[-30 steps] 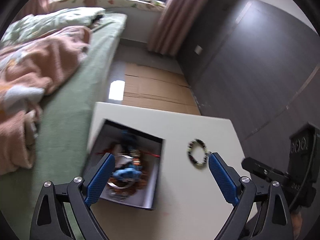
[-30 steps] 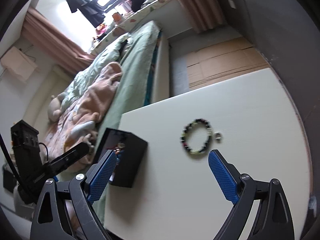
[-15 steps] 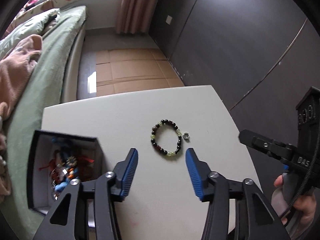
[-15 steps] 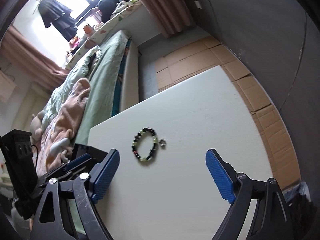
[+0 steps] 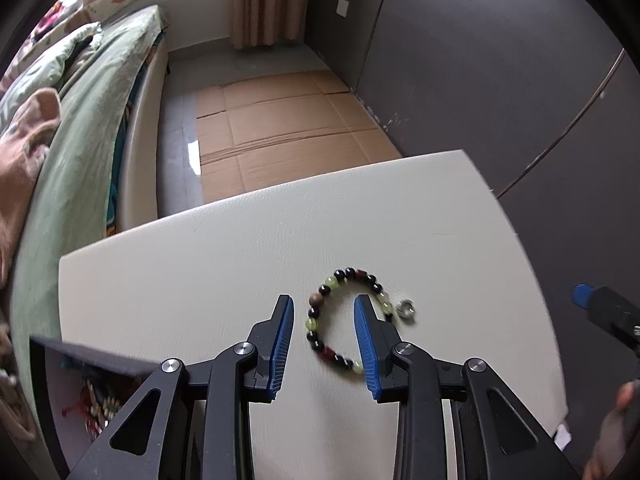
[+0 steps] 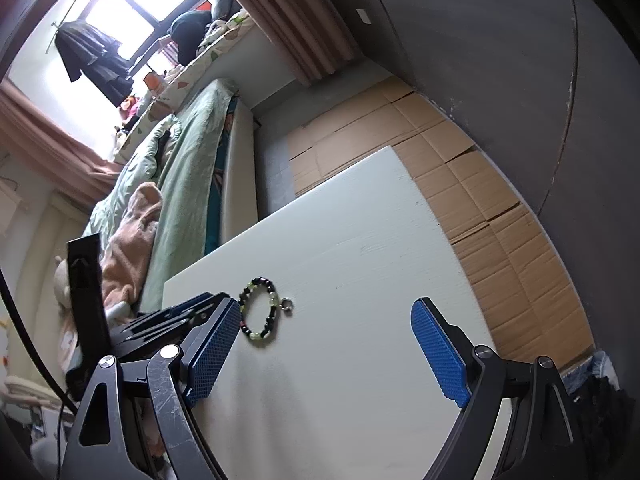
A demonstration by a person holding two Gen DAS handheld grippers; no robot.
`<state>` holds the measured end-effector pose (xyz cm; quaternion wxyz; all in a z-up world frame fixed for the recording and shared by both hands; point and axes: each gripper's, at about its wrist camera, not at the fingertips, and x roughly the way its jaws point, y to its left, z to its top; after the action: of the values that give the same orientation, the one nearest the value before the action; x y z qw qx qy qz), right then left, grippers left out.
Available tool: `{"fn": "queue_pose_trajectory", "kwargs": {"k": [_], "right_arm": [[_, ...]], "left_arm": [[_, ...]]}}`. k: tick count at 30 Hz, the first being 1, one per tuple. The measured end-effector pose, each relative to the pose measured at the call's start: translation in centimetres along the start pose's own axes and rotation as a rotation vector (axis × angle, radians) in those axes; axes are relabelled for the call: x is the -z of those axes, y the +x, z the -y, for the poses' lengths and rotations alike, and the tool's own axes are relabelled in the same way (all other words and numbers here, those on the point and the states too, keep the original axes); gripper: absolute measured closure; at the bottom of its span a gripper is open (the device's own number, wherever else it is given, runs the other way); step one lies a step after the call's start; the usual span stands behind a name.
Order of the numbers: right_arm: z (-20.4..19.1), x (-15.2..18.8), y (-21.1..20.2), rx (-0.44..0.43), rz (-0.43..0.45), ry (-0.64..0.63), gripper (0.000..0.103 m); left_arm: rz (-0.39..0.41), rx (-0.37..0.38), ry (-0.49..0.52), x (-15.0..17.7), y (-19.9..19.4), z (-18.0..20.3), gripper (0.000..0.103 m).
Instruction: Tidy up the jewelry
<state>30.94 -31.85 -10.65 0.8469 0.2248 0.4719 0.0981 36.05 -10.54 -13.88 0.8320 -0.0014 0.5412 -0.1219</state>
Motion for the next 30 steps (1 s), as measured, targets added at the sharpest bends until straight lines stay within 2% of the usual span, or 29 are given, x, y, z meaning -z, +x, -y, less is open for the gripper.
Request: {"fn": "queue_pose_trajectory", "kwargs": {"k": [3, 7, 11, 13, 16, 18, 21, 27, 30], "right_arm": [[0.1, -0.3, -0.1, 0.021, 0.016, -0.003, 0.015], [0.3, -0.4, 0.3, 0.024, 0.004, 0.002, 0.015], [-0.7, -0.5, 1.3, 0.026, -0.017, -0.027, 0.017], [-1.4, -0.6, 1.9, 0.030, -0.028, -0.053, 0.021], [-2.5, -0.3, 3.3, 0.027, -0.064, -0.077, 0.026], [-2.8, -0.2, 4.0, 0.019, -0.083, -0.088, 0.027], [-3.7, 0.2, 4.6, 0.015, -0.091, -0.124, 0.029], [-4.7, 0.6, 6.7, 0.009, -0.139, -0.157, 0.049], [-5.2, 0.7, 7.4, 0.006, -0.156, -0.172, 0.054]], "left_arm": [[-0.030, -0.037, 0.011, -0.5, 1.6, 0.0, 0.070], [-0.048, -0.045, 0.014, -0.4, 2.7, 0.0, 0.070], [-0.017, -0.079, 0.045, -0.1, 2.7, 0.7, 0.072], [-0.002, -0.099, 0.049, 0.3, 2.5, 0.8, 0.093], [-0.004, -0.048, 0.013, 0.4, 2.1, 0.1, 0.093], [0.028, -0.043, -0.022, 0.5, 0.7, -0.6, 0.093], [0.052, 0.004, -0.074, 1.1, -1.4, -1.7, 0.093], [0.134, 0.060, -0.118, 1.2, -6.6, -2.9, 0.093], [0.172, 0.095, -0.152, 0.7, -8.9, -3.7, 0.093]]}}
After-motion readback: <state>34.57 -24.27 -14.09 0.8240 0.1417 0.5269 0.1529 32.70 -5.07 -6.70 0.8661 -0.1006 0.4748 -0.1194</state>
